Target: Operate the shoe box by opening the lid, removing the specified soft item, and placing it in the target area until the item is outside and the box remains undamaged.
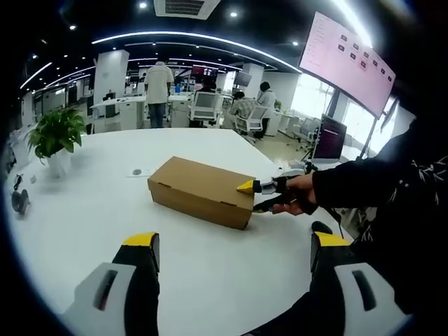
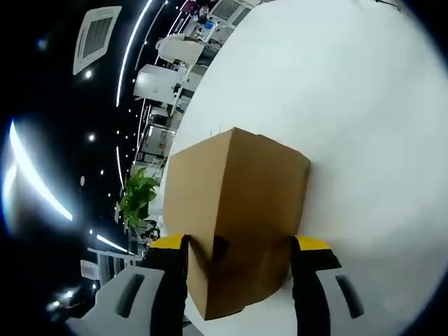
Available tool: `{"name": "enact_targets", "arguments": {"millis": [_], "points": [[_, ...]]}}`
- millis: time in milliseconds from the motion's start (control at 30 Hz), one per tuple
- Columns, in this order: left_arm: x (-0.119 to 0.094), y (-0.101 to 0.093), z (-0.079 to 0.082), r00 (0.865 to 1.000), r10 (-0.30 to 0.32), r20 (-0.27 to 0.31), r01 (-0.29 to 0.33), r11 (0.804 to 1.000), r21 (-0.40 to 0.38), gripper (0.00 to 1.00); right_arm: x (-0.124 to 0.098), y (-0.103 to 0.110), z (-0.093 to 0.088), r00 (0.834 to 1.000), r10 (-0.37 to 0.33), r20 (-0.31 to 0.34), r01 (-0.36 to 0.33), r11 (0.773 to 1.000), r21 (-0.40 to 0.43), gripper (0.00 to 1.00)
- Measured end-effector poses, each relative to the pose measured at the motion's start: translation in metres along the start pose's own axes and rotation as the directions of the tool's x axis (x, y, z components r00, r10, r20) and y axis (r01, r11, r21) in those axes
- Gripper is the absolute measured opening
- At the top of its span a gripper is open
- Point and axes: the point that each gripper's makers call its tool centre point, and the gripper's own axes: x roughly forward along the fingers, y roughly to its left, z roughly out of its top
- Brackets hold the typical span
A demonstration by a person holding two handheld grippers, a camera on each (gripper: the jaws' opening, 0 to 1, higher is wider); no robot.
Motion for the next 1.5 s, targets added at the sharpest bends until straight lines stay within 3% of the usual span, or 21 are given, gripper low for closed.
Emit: {"name": "enact_targets", "arguments": {"millis": [467,700,767,833,867,967,1033,1133,1200,1367,1500], "points": [[0.000,0.010,-0.010,0.999,-0.028,-0.018,0.028,1.000,-0.008,0.86,-0.005,0.003,-0.001,0.999,-0.021,0.032,0.021,1.000,-0.009,0.53],[-0.003,0.018,-0.012,0.999,-0.033,-0.017,0.033,0.999,0.000,0.84,-0.013,0.004,0.000,0.999,-0.028,0.039,0.028,0.999,-0.018,0.46],[-0.003,0.018,-0.012,0.999,-0.034,-0.015,0.033,0.998,-0.054,0.84,-0.015,0.005,-0.001,0.999,-0.027,0.041,0.027,0.999,-0.019,0.43],[-0.002,0.014,-0.006,0.999,-0.050,0.006,0.050,0.988,-0.143,0.85,-0.018,0.008,-0.002,0.999,-0.027,0.040,0.028,0.999,-0.024,0.41],[-0.001,0.013,-0.003,0.998,-0.052,0.017,0.054,0.987,-0.151,0.85,-0.017,0.008,-0.002,0.999,-0.024,0.037,0.025,0.999,-0.024,0.40],[-0.001,0.009,0.004,0.999,-0.019,0.040,0.024,0.990,-0.137,0.85,-0.017,0.008,-0.002,1.000,-0.014,0.020,0.015,1.000,-0.025,0.40],[0.001,0.008,0.001,1.000,0.024,0.015,-0.022,0.989,-0.149,0.85,-0.018,0.009,-0.002,1.000,-0.011,0.025,0.012,1.000,-0.026,0.38],[0.008,-0.005,0.001,1.000,0.019,0.004,-0.018,0.988,-0.154,0.85,-0.017,0.008,-0.002,1.000,-0.002,0.014,0.002,1.000,-0.025,0.38],[0.010,-0.010,0.002,0.999,0.045,-0.013,-0.046,0.993,-0.112,0.85,-0.016,0.007,0.000,1.000,-0.001,0.012,0.002,1.000,-0.027,0.37],[0.014,-0.026,0.010,0.997,0.071,0.006,-0.070,0.991,-0.118,0.88,-0.016,0.007,0.002,1.000,0.005,0.014,-0.004,1.000,-0.025,0.35],[0.014,-0.035,0.012,0.995,0.098,-0.023,-0.100,0.988,-0.114,0.86,-0.017,0.007,0.002,1.000,0.011,0.022,-0.011,1.000,-0.024,0.35]]}}
